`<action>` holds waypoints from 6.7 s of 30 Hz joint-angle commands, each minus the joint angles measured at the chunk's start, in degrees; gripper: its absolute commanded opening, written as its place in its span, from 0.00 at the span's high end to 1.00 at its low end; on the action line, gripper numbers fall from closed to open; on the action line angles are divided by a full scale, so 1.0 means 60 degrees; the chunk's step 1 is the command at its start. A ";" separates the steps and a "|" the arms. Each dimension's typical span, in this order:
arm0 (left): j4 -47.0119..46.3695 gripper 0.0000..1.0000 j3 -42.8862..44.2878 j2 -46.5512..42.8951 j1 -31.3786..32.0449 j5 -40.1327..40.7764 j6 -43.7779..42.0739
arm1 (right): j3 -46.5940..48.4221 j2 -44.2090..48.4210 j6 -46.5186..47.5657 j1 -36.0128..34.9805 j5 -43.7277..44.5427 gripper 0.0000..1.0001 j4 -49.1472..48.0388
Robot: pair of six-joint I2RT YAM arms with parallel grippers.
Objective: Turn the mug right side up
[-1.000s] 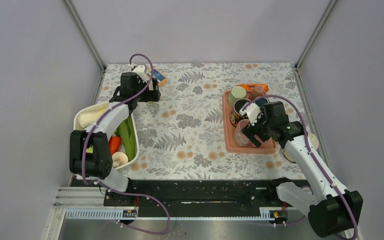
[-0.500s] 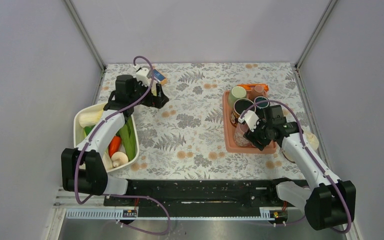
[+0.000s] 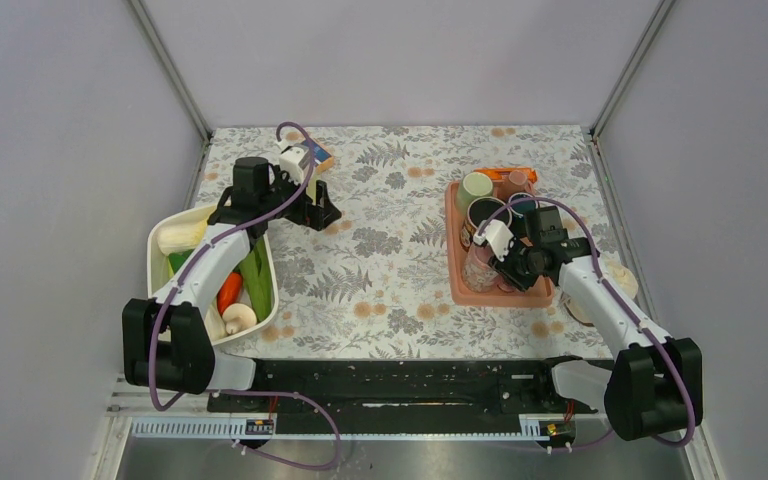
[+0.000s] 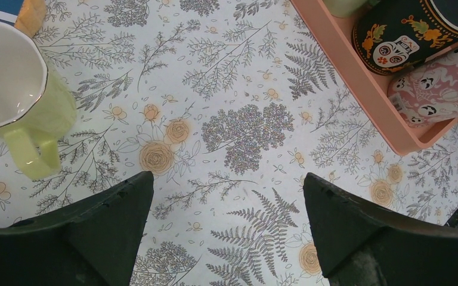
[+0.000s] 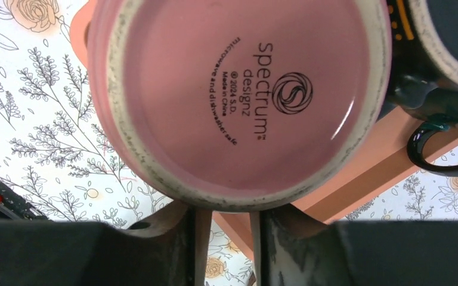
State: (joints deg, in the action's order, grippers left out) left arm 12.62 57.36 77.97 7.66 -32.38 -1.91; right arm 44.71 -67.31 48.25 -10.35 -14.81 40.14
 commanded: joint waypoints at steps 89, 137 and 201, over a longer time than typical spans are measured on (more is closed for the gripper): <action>-1.4510 0.01 -0.1187 0.2157 0.2076 -0.3645 1.1146 | 0.2523 -0.1235 -1.5621 -0.1421 -0.5596 1.00 -1.2450; -1.5736 0.64 -0.1226 0.1610 0.2050 -0.3370 1.2403 | 0.0990 -0.2753 -1.6205 -0.3317 -0.4486 1.00 -1.5596; -0.3557 1.00 0.2639 0.3766 0.1714 0.3814 0.1550 | 0.0143 0.3080 -0.6729 -0.1043 -0.3359 0.00 -0.5111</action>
State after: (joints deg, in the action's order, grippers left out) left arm -1.87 66.74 100.18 17.10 -16.32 10.50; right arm 46.57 -50.19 7.03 -17.80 -36.51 11.94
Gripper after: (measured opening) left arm 0.282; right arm 0.993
